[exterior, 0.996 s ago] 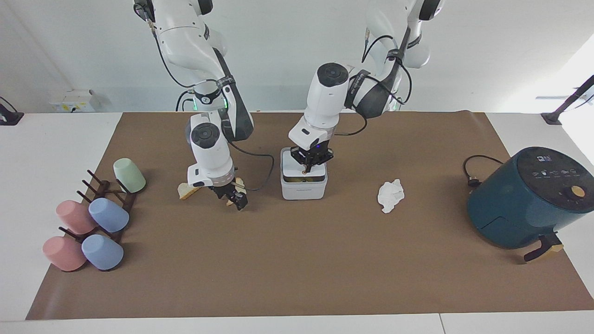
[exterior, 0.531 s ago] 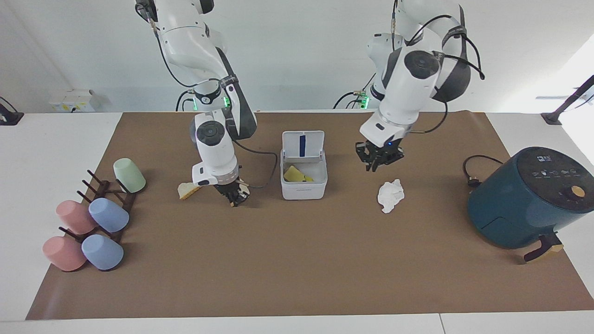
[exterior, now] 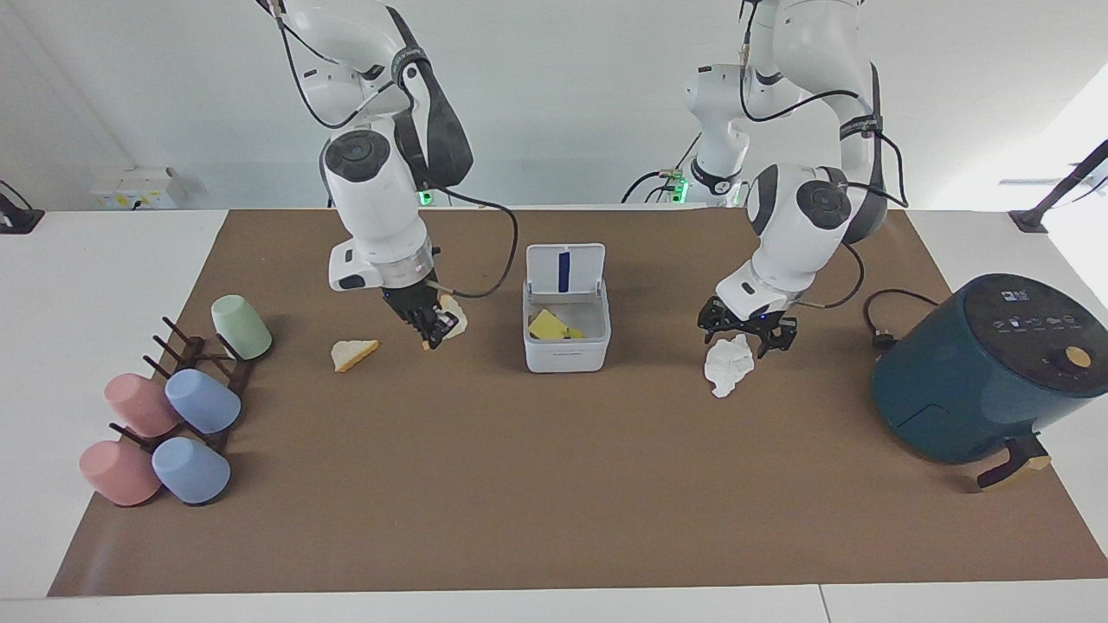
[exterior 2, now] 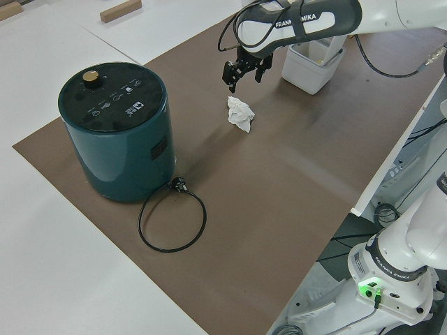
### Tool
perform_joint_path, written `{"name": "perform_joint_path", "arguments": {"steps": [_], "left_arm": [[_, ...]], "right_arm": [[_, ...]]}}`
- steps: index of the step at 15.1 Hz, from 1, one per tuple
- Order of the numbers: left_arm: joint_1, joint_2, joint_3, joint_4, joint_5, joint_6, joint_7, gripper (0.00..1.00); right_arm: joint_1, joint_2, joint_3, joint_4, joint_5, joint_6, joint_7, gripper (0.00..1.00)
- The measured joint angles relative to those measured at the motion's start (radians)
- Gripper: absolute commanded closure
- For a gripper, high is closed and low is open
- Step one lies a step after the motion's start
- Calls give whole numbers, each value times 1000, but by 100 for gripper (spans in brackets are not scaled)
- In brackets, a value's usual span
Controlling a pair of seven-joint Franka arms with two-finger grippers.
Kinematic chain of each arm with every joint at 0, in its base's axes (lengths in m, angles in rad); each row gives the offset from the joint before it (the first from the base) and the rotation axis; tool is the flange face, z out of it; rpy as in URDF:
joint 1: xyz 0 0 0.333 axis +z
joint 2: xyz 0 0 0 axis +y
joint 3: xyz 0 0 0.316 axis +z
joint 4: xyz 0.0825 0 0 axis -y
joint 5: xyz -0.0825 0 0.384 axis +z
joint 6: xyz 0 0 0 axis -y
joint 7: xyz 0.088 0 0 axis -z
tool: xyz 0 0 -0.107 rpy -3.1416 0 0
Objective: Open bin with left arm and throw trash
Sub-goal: 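Grasp the crumpled white paper with the left gripper and lift it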
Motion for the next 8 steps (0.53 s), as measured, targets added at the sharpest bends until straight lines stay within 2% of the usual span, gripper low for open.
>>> {"name": "perform_joint_path", "arguments": {"steps": [3, 7, 8], "left_arm": [[2, 32, 2, -26, 30, 39, 24, 0], [3, 54, 6, -57, 38, 94, 39, 13], [3, 56, 6, -60, 50, 96, 40, 22]], "right_arm": [[74, 21, 2, 8, 54, 87, 140, 100], [170, 45, 4, 6, 94, 163, 257, 100], [186, 45, 4, 1, 96, 167, 279, 100]]}}
